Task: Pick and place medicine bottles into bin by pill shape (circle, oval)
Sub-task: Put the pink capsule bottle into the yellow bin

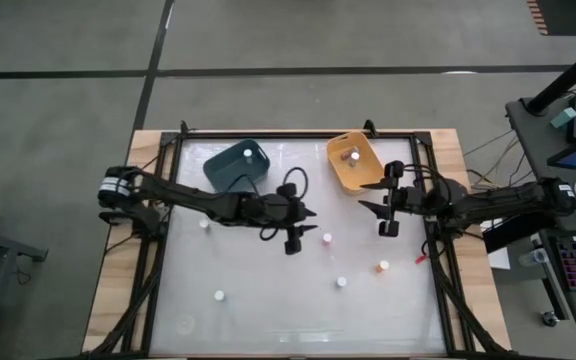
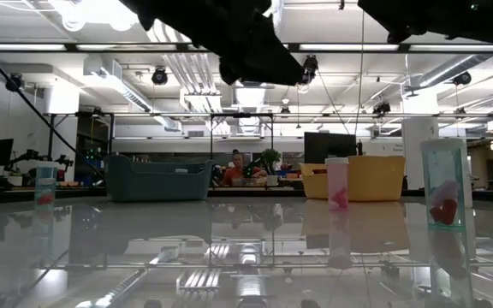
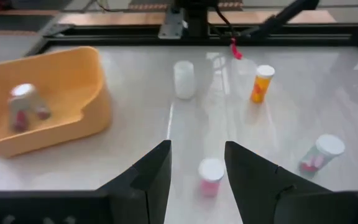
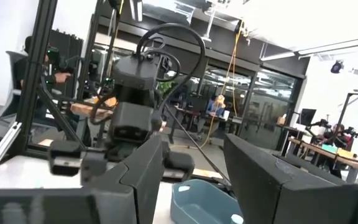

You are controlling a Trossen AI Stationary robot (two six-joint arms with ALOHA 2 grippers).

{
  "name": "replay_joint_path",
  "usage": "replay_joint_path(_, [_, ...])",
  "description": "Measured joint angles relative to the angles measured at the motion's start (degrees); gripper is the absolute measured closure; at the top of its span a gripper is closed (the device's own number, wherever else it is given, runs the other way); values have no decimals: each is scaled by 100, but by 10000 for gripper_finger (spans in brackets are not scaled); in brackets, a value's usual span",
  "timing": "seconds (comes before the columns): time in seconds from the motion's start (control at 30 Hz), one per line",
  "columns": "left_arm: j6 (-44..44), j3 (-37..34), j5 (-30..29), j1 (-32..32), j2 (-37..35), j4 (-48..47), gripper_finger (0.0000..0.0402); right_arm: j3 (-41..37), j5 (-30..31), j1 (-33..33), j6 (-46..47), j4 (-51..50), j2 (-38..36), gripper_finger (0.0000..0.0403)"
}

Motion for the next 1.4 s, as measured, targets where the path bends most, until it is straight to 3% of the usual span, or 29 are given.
replay_joint_path(0.47, [165,983,500,-4,1361,4,267,0,43,0,-3,-28,8,239])
replay_joint_path(0.97, [-3,955,603,-11,1543,17,265,0,47,-1,-64,-60,14,239])
replay_joint_path(1.1, [-2,949,612,-11,1551,34,242,0,47,0,-77,-72,14,239])
replay_joint_path(1.4, [-1,847,612,-3,1551,96,150,0,47,0,-79,-72,14,239])
